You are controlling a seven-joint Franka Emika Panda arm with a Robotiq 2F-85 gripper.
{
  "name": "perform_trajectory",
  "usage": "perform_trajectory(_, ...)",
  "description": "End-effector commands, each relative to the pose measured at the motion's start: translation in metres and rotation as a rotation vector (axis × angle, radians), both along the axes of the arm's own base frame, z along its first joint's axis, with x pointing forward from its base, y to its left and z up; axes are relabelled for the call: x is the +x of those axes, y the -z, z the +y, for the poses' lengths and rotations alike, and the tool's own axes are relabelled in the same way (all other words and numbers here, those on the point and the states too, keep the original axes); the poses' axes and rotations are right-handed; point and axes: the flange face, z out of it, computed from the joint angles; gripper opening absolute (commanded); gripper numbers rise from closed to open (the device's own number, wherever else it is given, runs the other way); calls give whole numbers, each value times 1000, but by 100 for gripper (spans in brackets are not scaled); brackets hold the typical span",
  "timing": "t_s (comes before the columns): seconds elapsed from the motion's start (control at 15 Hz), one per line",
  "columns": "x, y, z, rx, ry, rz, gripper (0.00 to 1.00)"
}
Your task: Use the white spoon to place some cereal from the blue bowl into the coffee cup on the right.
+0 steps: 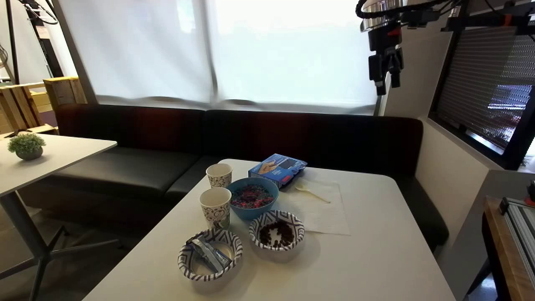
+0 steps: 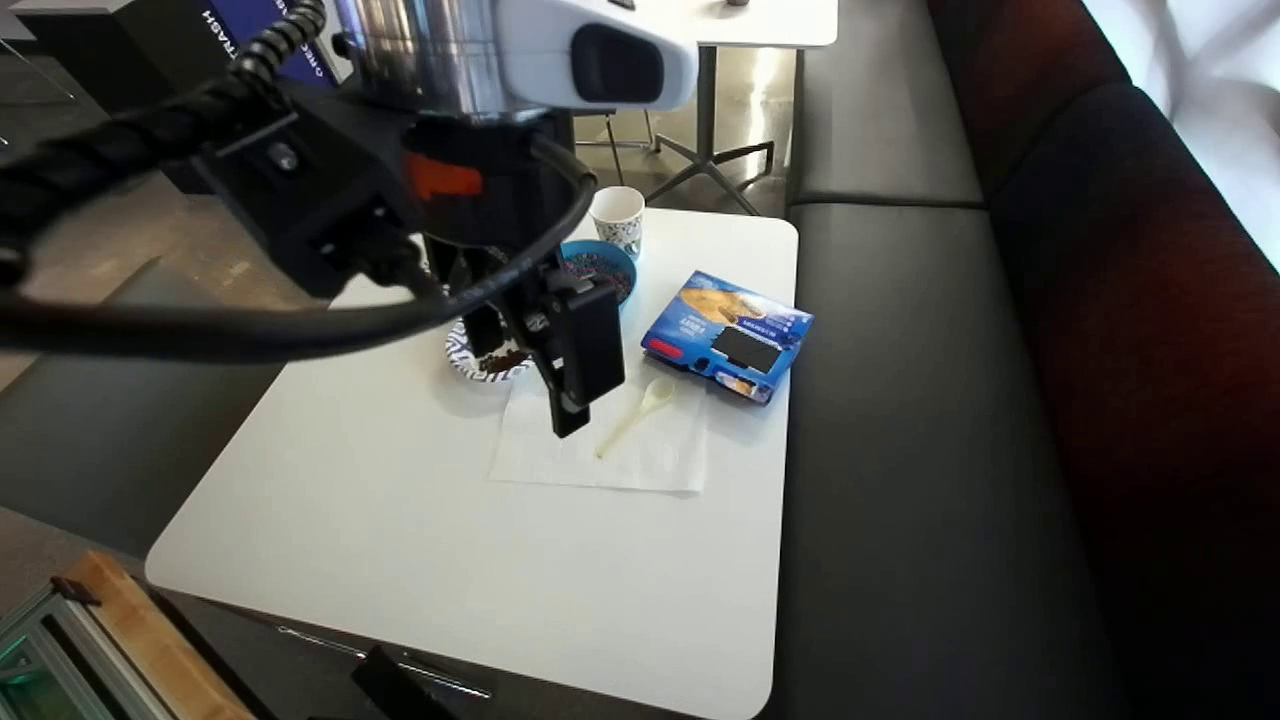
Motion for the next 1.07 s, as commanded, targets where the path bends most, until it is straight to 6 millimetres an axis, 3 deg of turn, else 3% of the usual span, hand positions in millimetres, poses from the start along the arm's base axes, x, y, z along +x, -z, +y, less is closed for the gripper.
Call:
perform_trajectory(0.0,13,43,29,15,-15,-86,100)
perform_trajectory(0.27,36,101,43,14,15,-243,100)
perform_trajectory(0.67,55,191,55,31,107,-435,100)
perform_trajectory(1.0,71,241,83,52,141,-619,100)
